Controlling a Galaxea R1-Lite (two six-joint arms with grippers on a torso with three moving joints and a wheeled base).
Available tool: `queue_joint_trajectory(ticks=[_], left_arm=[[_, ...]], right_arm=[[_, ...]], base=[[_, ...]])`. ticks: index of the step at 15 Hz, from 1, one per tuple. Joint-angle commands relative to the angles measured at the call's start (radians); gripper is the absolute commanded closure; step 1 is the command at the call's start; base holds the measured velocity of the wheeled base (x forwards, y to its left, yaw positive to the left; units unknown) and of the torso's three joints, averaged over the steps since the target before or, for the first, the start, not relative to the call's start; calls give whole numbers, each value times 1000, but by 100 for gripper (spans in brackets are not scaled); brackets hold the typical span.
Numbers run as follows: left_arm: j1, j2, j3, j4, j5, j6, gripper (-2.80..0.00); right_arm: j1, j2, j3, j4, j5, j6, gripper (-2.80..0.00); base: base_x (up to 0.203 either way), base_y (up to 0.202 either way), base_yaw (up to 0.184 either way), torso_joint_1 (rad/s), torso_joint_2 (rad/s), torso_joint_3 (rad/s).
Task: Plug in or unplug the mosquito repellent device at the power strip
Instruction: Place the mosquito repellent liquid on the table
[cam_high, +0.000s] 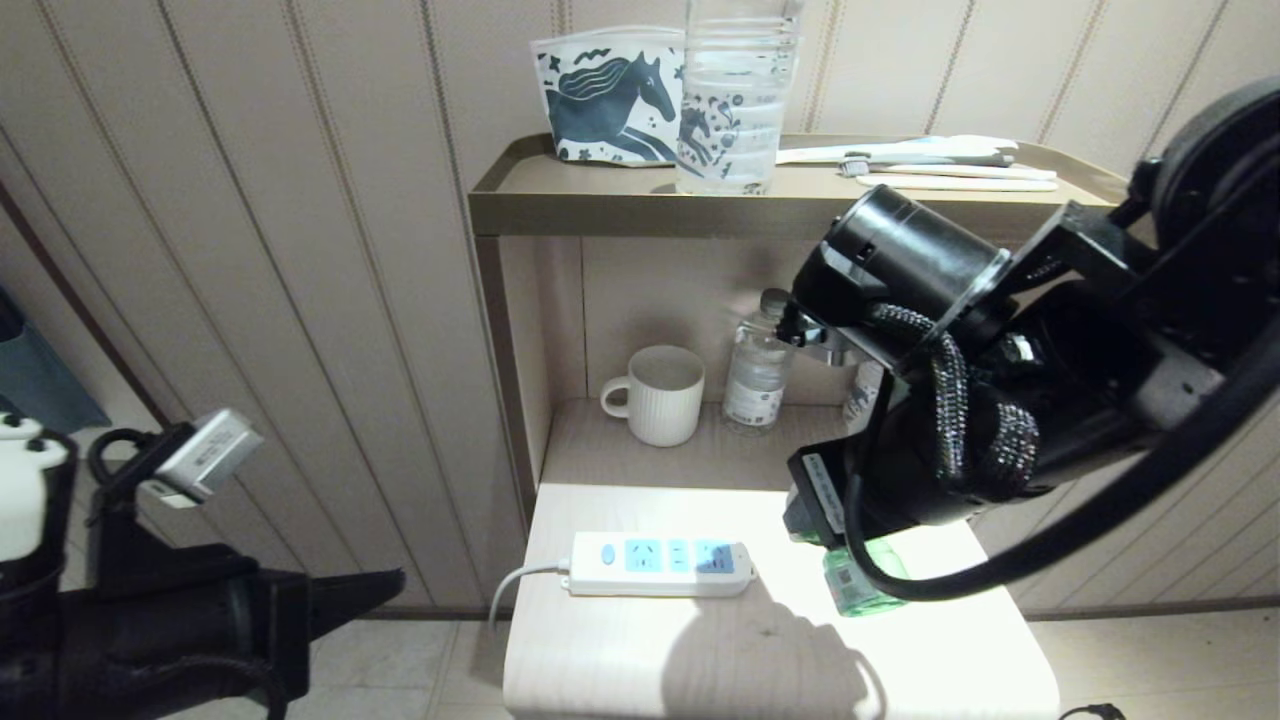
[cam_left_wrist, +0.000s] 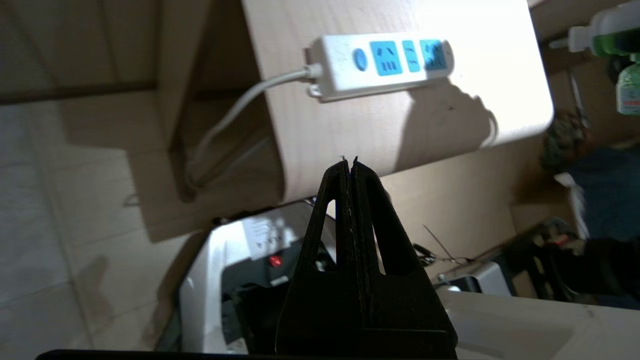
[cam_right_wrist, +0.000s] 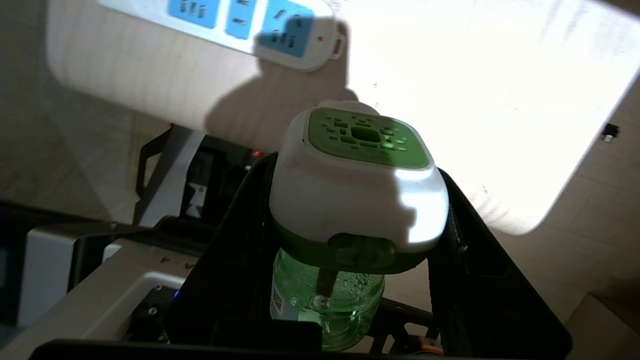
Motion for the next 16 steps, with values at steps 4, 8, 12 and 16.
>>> queue_joint_trajectory(ticks=[4,8,12,16], left_arm=[[38,-491,10,455,319,62,0],[303,-562,-61,701,554,3,0],[491,-840,45,690,565,136,0],[551,-1074,324,469,555,292,0]], right_arm=[[11,-155,321,-287,-279,15,0],[-13,-266,452,-460,-384,-46,0],[-68,-330,502,-466,-412,-49,0],[-102,-381,558,-476,-410,-44,0]], base=[[0,0,0,0,0,0],[0,0,0,0,0,0],[0,0,0,0,0,0],[0,0,0,0,0,0]])
